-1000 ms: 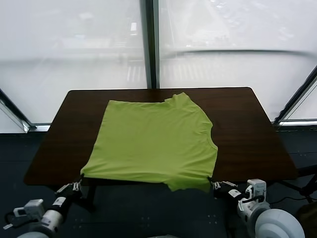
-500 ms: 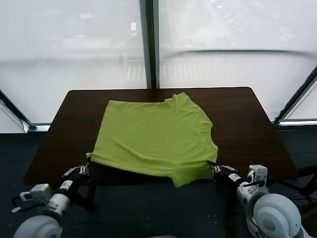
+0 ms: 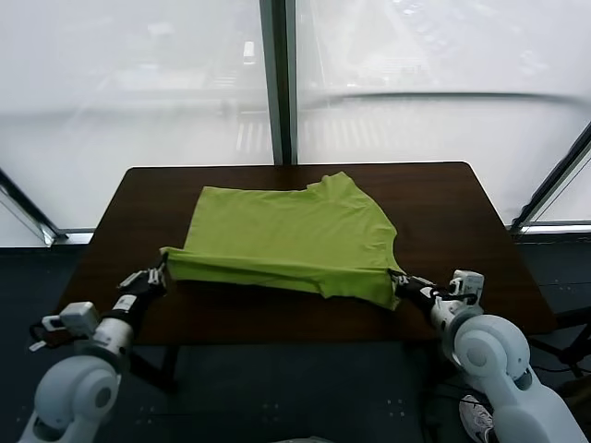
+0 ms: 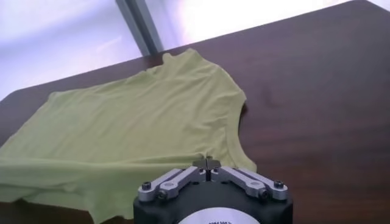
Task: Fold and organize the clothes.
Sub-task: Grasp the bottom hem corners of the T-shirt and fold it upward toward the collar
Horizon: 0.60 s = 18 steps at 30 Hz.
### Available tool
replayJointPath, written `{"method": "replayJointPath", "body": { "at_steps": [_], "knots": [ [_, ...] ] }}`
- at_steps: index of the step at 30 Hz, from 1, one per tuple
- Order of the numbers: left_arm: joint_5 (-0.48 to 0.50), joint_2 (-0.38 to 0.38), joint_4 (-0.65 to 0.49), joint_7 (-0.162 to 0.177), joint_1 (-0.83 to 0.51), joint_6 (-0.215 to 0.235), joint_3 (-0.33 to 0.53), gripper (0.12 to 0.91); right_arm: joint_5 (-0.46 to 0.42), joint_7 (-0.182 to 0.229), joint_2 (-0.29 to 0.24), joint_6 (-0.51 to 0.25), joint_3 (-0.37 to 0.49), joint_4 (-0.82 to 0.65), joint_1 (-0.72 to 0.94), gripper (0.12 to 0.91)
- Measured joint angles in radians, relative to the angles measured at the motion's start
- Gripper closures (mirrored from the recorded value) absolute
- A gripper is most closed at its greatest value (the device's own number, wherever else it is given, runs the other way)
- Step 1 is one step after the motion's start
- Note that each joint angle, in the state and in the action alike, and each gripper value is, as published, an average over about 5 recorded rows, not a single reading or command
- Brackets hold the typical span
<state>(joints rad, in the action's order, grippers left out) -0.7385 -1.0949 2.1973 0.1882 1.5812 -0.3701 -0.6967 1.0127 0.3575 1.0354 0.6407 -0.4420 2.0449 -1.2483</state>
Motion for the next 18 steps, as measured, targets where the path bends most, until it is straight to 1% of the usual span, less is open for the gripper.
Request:
{"method": "replayJointPath", "body": {
  "at_steps": [5, 10, 13, 18],
  "knots": [
    [-0.002, 0.013, -0.065, -0.003, -0.071, 0.005, 0.028, 0.881, -0.047, -0.026, 0.004, -0.035, 0.025, -0.037, 0.037, 0.887],
    [-0.004, 0.015, -0.134, -0.008, -0.136, 0.005, 0.053, 0.881, -0.127, -0.069, 0.007, -0.09, 0.06, -0.075, 0.073, 0.887],
    [-0.003, 0.013, -0.168, -0.012, -0.161, 0.006, 0.062, 0.881, -0.168, -0.093, 0.011, -0.12, 0.081, -0.101, 0.091, 0.887],
    [0.0, 0.012, -0.215, -0.016, -0.191, 0.009, 0.07, 0.881, -0.231, -0.121, 0.02, -0.154, 0.113, -0.142, 0.112, 0.887]
  ]
}}
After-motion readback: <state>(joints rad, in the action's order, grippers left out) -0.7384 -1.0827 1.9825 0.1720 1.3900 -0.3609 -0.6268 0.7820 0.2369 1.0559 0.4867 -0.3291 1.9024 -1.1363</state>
